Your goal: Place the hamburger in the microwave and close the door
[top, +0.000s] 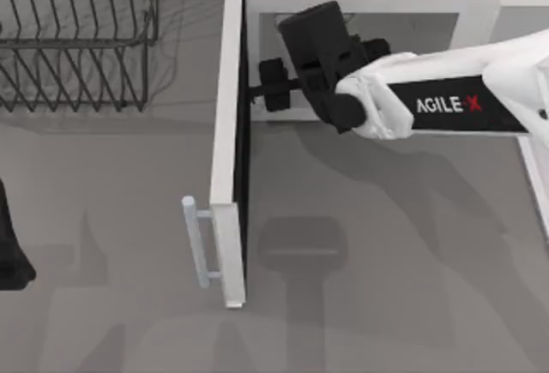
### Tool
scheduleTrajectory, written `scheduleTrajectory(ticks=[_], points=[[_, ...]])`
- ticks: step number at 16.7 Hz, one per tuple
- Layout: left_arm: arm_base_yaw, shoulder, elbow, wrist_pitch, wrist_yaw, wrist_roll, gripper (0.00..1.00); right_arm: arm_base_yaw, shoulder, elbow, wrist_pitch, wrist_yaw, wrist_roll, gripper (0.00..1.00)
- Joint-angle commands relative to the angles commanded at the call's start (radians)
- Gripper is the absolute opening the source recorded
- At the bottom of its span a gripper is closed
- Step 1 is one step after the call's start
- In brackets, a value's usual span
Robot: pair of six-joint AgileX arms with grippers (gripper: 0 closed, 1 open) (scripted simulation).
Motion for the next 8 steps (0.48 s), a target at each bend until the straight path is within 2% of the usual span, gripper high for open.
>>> scheduleTrajectory(ticks=[8], points=[[0.000,0.000,0.000,0.000,0.000,0.000,1.00,0.122,-0.204,-0.233,0.022,0.095,0.100,1.00]])
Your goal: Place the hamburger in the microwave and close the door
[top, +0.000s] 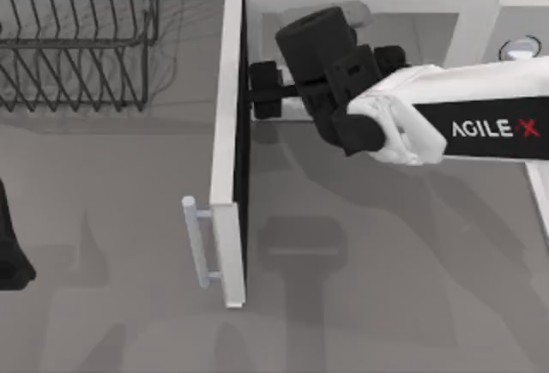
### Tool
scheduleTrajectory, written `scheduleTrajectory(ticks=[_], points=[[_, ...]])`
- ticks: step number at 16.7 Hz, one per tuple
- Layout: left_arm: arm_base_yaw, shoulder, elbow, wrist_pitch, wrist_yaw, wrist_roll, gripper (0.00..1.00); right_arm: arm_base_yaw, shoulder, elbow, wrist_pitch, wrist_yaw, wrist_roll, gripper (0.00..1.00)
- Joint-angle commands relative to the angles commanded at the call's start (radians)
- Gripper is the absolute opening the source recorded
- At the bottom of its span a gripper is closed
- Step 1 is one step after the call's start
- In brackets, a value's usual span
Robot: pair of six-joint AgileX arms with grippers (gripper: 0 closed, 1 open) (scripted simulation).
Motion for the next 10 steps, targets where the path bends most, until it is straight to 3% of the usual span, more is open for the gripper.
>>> scheduleTrajectory(ticks=[10], points=[[0.000,0.000,0.000,0.000,0.000,0.000,1.00,0.119,-0.089,-0.422,0.206,0.083,0.067,1.00]])
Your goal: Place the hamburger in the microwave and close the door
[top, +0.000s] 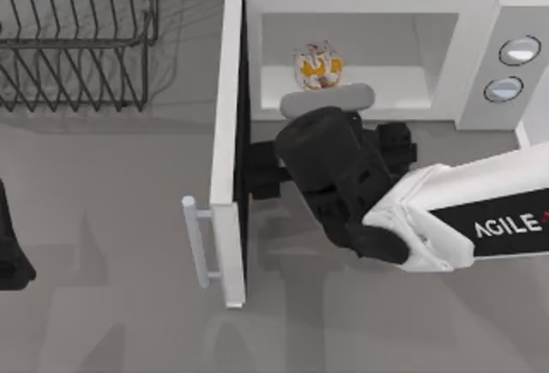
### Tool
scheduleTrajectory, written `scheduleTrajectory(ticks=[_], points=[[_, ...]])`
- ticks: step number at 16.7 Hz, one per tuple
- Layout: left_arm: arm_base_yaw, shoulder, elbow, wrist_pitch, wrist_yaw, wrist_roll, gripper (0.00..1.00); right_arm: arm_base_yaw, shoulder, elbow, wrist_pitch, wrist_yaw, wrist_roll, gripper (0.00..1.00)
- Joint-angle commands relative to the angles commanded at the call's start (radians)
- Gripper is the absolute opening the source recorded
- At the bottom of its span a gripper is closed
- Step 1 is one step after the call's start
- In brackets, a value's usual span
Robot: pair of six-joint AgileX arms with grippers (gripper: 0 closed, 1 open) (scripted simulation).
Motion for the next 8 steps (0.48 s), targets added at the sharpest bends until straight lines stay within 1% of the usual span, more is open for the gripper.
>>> scheduleTrajectory(ticks=[4,8], points=[[0.000,0.000,0.000,0.000,0.000,0.000,1.00,0.015,0.025,-0.103,0.044,0.005,0.003,1.00],[0.000,0.000,0.000,0.000,0.000,0.000,1.00,0.016,0.032,-0.111,0.044,0.004,0.003,1.00]])
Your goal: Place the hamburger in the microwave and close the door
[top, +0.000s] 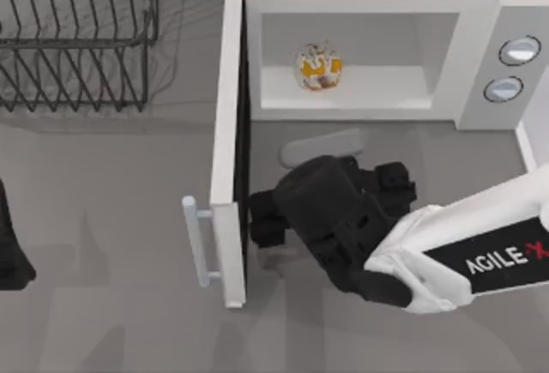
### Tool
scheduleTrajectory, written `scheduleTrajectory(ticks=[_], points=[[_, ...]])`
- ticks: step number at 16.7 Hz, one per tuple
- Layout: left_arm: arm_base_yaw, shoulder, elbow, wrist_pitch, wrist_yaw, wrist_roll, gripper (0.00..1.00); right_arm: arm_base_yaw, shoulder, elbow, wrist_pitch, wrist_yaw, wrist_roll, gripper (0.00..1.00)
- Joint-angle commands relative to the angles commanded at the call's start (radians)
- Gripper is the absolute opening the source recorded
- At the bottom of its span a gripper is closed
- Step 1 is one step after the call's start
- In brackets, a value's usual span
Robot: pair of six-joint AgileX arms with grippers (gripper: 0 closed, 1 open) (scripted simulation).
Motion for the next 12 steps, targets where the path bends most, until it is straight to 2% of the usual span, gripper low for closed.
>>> scheduleTrajectory(ticks=[12], points=[[0.000,0.000,0.000,0.000,0.000,0.000,1.00,-0.101,-0.179,0.113,-0.075,-0.010,-0.015,1.00]])
